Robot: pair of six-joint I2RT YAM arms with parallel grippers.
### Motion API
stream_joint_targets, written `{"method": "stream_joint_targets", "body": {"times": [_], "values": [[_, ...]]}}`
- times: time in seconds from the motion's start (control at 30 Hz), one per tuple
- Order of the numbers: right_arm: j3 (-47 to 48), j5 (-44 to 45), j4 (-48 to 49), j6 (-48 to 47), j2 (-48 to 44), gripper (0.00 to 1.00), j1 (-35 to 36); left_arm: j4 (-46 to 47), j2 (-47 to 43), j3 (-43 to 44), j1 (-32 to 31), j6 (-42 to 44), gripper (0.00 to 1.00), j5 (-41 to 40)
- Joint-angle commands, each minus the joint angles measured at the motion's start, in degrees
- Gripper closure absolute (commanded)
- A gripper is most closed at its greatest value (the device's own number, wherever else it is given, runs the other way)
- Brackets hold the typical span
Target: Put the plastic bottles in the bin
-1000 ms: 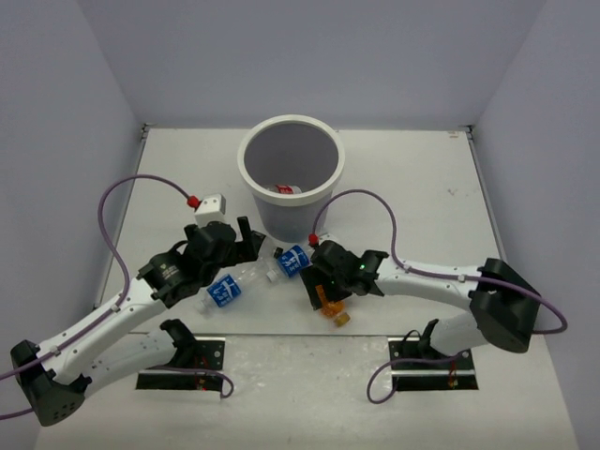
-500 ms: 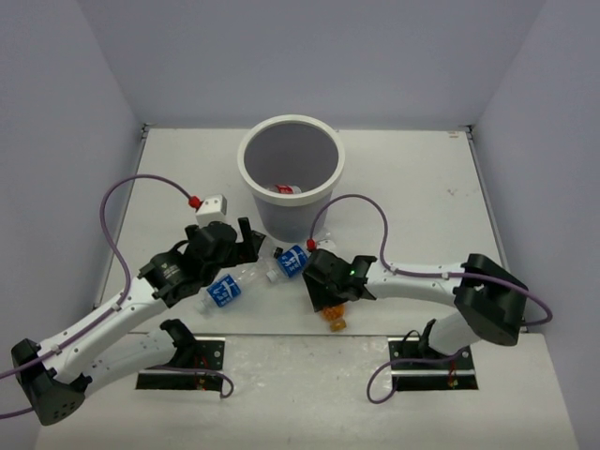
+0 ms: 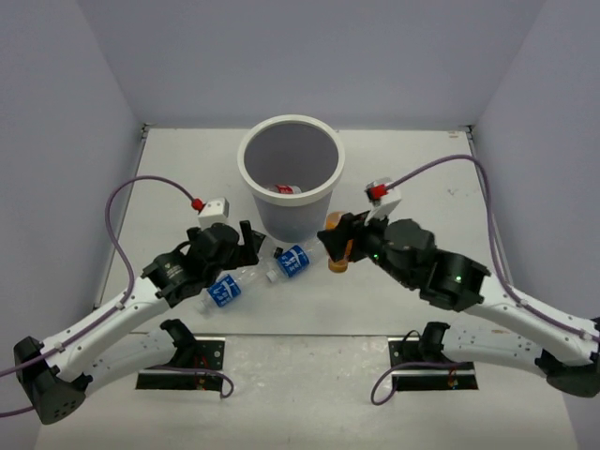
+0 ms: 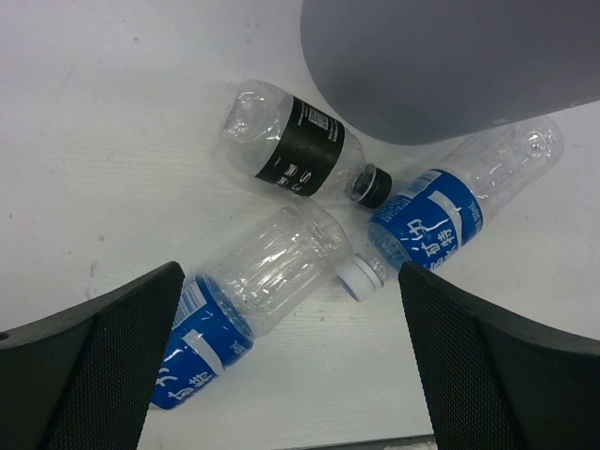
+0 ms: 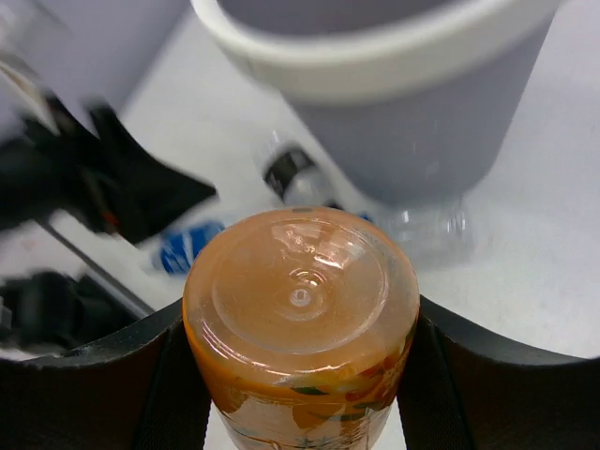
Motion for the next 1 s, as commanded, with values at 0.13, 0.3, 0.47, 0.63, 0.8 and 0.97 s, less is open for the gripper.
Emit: {"method": "stream_joint_targets", "body": {"times": [0.13,0.3,0.47,0.63,0.8,0.97], "values": [[20.32,10.36,15.31,-21.63,1.46,1.0,-0.57,1.05,0.07,-0.81,0.34,-0.69,0.0,1.23],[34.35,10.23,15.22,-27.54,13.98,1.0,-4.0,1.14,-0.13,-1.26,0.34,-0.66,0.0,1.58],[47.88,2.35,10.76,-23.77,26.19,1.0,-10.87,1.36,0.33,-1.71,0.34,-0.8,0.0,2.29],[58.75,-1.78,4.93,-21.16,37.82,0.97,-15.11,0.96,1.1,-1.7,0.34,-0.83,0.0,2.37],[64.53,-2.01,1.06,-18.72,48.42,0.58,-16.3,0.82,1.1,-2.12,0.34,-0.78,0.0,2.67],[63.25,-1.6,0.24,-16.61,51.08,0.12,-17.2,1.33,1.2,-2.87,0.34,-1.05,0.0,3.53]]}}
